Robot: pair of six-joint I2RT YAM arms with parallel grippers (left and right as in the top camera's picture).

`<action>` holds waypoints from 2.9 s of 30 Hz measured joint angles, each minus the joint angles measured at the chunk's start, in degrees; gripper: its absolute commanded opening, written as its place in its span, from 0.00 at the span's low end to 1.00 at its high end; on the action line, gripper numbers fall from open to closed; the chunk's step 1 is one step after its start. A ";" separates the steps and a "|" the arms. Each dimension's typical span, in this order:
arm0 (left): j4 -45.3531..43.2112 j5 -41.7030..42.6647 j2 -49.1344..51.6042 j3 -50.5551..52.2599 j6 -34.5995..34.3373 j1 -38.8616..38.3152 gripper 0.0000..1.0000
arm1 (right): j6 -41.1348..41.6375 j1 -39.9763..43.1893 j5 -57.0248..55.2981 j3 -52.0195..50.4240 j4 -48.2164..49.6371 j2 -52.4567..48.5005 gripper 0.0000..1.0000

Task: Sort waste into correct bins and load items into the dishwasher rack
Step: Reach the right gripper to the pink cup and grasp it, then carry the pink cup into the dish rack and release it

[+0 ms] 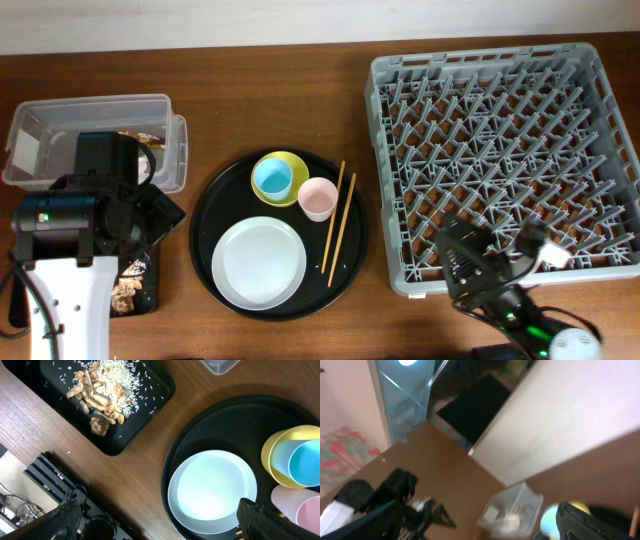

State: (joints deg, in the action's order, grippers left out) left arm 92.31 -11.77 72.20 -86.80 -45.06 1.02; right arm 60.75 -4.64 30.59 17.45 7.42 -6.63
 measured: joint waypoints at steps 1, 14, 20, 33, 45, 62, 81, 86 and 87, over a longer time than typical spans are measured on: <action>-0.09 0.02 0.00 0.02 0.00 0.00 0.99 | -4.31 0.00 -0.63 6.12 -7.96 -2.93 0.98; -0.11 0.39 0.00 -0.04 0.00 0.04 0.99 | -47.69 -33.94 -20.98 81.55 -71.32 -82.09 0.98; -0.11 0.39 0.00 -0.04 0.02 0.04 0.99 | -47.74 -38.64 -25.62 82.62 -66.55 -99.67 0.88; -0.13 0.39 0.00 -0.04 0.02 0.04 0.99 | -52.72 -41.81 -30.86 82.44 -70.64 -112.17 0.66; -0.11 0.39 0.00 -0.04 0.02 0.04 0.99 | -53.42 -43.78 -37.53 79.06 -68.22 -112.61 0.36; -0.11 0.39 0.00 -0.04 0.02 0.04 0.99 | -50.47 -43.78 -37.90 81.88 -70.71 -112.61 0.04; -0.11 0.39 0.00 -0.04 0.02 0.04 0.99 | -51.91 -9.73 -22.23 124.45 -103.10 -112.32 0.04; -0.11 0.39 0.00 -0.04 0.02 0.09 0.99 | -63.89 11.47 3.69 119.45 -104.17 -112.37 0.04; -0.11 0.39 0.00 -0.04 0.02 0.09 0.99 | -66.99 14.71 8.90 116.78 -103.97 -112.39 0.04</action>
State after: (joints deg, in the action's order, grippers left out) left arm 92.20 -11.38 72.20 -86.85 -45.04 1.10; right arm -6.24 10.07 39.48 134.23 -96.55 -119.02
